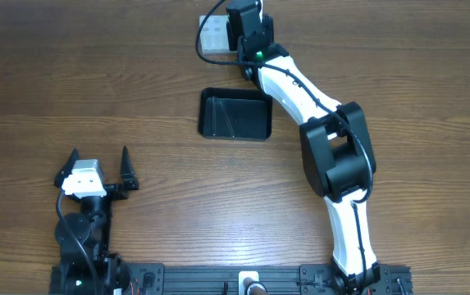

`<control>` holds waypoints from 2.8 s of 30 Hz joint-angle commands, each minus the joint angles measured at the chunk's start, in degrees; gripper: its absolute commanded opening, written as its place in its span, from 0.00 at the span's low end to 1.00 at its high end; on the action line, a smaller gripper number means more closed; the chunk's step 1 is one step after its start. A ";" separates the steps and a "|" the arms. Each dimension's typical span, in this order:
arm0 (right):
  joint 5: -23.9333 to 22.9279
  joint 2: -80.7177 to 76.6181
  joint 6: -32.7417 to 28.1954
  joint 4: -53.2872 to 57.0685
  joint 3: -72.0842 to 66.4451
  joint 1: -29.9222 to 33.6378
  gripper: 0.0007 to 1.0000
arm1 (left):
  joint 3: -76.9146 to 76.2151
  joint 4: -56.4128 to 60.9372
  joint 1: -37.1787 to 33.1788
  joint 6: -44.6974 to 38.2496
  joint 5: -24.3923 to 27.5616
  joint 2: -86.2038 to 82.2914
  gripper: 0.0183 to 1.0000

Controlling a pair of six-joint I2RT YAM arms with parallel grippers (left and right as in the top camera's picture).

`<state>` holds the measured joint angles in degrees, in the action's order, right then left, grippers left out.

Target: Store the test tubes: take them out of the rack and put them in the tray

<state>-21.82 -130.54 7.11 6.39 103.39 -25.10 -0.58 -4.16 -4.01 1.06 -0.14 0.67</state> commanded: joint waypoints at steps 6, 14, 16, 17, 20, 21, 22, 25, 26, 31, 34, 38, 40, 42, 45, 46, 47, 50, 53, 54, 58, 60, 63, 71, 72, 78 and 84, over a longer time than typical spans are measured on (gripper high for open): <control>-0.76 7.48 -1.66 0.94 1.57 -1.64 0.03 | 0.24 -0.20 -0.24 -0.85 0.76 -0.50 1.00; -3.74 12.24 -1.86 4.07 1.57 -2.40 0.01 | 0.24 -0.20 -0.24 -0.85 0.76 -0.50 1.00; -3.76 13.55 -1.86 5.01 1.57 -2.67 0.01 | 0.24 -0.20 -0.24 -0.85 0.76 -0.50 1.00; -3.74 14.36 -1.84 5.66 1.57 -2.80 0.01 | 0.24 -0.20 -0.24 -0.85 0.76 -0.50 1.00; -3.76 16.57 -1.81 7.93 1.57 -3.45 0.01 | 0.24 -0.20 -0.24 -0.85 0.76 -0.50 1.00; -3.76 17.31 -1.79 8.94 1.57 -3.74 0.01 | 0.24 -0.20 -0.24 -0.85 0.76 -0.50 1.00; -3.74 17.92 -1.75 9.90 1.57 -3.96 0.01 | 0.24 -0.20 -0.24 -0.85 0.76 -0.50 1.00; -3.76 19.89 0.33 14.47 1.57 -4.92 0.02 | 0.24 -0.20 -0.24 -0.85 0.76 -0.50 1.00; -3.74 20.33 1.31 15.85 1.57 -5.09 0.02 | 0.24 -0.20 -0.24 -0.85 0.76 -0.50 1.00; -3.56 22.36 9.84 27.19 1.57 -6.47 0.02 | 0.24 -0.20 -0.24 -0.85 0.76 -0.50 1.00; -2.80 22.64 15.06 34.47 1.57 -7.10 0.02 | 0.24 -0.20 -0.24 -0.85 0.76 -0.50 1.00; -0.48 22.58 20.35 43.95 1.57 -7.48 0.01 | 0.24 -0.20 -0.24 -0.85 0.76 -0.50 1.00; 0.94 22.53 22.43 47.78 1.57 -7.48 0.01 | 0.24 -0.20 -0.24 -0.85 0.76 -0.50 1.00; 2.73 22.25 23.87 51.06 1.55 -7.26 0.01 | 0.24 -0.20 -0.24 -0.85 0.76 -0.50 1.00; 5.64 21.64 25.27 53.99 1.55 -6.88 0.01 | 0.24 -0.20 -0.24 -0.85 0.76 -0.50 1.00; 6.54 21.16 25.99 54.77 1.55 -6.80 0.01 | 0.24 -0.20 -0.24 -0.85 0.76 -0.50 1.00; 7.39 20.87 26.36 55.19 1.55 -6.73 0.01 | 0.24 -0.20 -0.24 -0.85 0.76 -0.50 1.00; 9.99 19.43 26.34 55.39 1.55 -6.43 0.01 | 0.24 -0.20 -0.24 -0.85 0.76 -0.50 1.00; 11.17 17.75 26.34 55.19 1.55 -5.95 0.01 | 0.24 -0.20 -0.24 -0.85 0.76 -0.50 1.00; 11.63 17.11 26.34 55.21 1.55 -5.75 0.01 | 0.24 -0.20 -0.24 -0.85 0.76 -0.50 1.00; 13.03 15.08 26.32 55.08 1.55 -5.09 0.01 | 0.24 -0.22 -0.24 -0.85 0.76 -0.50 1.00; 12.98 14.40 26.29 54.58 1.55 -4.76 0.01 | 0.24 -0.20 -0.24 -0.85 0.76 -0.50 1.00; 13.00 13.77 26.29 53.46 1.55 -4.26 0.01 | 0.24 -0.20 -0.24 -0.85 0.76 -0.50 1.00; 13.46 12.33 26.32 51.21 1.55 -3.50 0.02 | 0.24 -0.20 -0.24 -0.85 0.76 -0.50 1.00; 13.77 11.98 26.32 51.08 1.55 -3.48 0.01 | 0.24 -0.20 -0.24 -0.85 0.76 -0.50 1.00; 16.63 9.84 26.32 50.56 1.55 -3.54 0.02 | 0.24 -0.20 -0.24 -0.85 0.76 -0.50 1.00; 17.51 8.31 26.29 50.56 1.55 -3.69 0.02 | 0.24 -0.20 -0.24 -0.85 0.76 -0.50 1.00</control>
<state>-5.41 -121.45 32.99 57.12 104.05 -28.91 -0.58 -4.19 -3.99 1.06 -0.14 0.62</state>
